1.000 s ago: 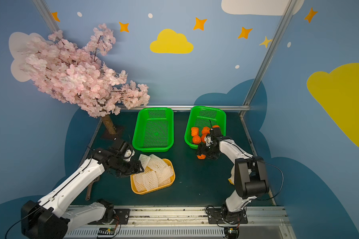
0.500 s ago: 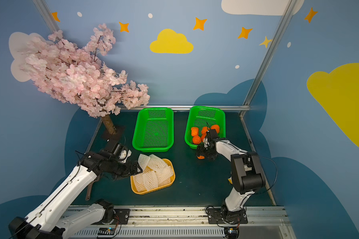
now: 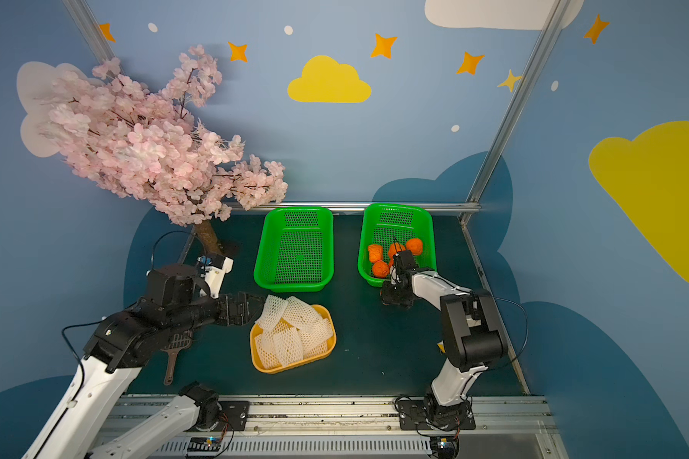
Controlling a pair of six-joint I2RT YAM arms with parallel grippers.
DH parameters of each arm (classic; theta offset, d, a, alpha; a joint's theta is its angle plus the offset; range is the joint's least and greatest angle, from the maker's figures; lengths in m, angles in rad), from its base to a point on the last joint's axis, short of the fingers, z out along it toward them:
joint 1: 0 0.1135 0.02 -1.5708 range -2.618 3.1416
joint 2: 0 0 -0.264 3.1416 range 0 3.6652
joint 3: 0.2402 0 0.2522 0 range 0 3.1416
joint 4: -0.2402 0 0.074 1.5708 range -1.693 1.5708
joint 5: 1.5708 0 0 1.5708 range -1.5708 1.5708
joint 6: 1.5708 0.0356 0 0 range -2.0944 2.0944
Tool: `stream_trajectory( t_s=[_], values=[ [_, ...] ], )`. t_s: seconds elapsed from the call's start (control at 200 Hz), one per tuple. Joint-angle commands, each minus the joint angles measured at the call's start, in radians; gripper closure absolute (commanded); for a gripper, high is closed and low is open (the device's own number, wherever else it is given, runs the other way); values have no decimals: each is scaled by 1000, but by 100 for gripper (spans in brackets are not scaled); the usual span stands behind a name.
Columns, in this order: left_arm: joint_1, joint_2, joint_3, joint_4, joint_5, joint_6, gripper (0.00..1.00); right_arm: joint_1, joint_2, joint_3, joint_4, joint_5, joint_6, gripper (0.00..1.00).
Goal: Remove foam nets from oranges
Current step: Pick up the orange from the center of the board, then place the orange in the basket.
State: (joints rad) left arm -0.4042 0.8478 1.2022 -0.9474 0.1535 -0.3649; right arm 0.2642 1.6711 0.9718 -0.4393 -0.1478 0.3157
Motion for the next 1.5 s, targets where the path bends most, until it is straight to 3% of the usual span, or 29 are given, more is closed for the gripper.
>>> stream_trajectory(
  t_s=[0.0,0.345,0.611,0.736,0.906,1.081,1.226,1.387,1.492],
  values=[
    [-2,46,46,72,-12,92,0,3,-95,-26,3,31,-27,64],
    [-1,117,107,278,33,194,0,18,-398,-126,-180,-99,46,66],
    [-2,182,175,356,96,281,0,-14,-510,-47,-200,-139,112,65],
    [-4,202,186,364,141,308,0,-71,-378,124,-255,-172,63,65],
    [-16,190,181,347,140,349,0,-122,-91,430,-371,-223,-6,64],
    [-19,165,174,289,104,369,0,-131,250,809,-572,-255,-98,64],
    [-19,133,152,255,87,370,0,-131,416,983,-595,-255,-104,62],
    [-20,106,133,222,36,359,0,-132,548,1123,-638,-255,-101,53],
    [-20,99,129,211,21,350,0,-133,576,1176,-656,-256,-97,39]
  ],
)
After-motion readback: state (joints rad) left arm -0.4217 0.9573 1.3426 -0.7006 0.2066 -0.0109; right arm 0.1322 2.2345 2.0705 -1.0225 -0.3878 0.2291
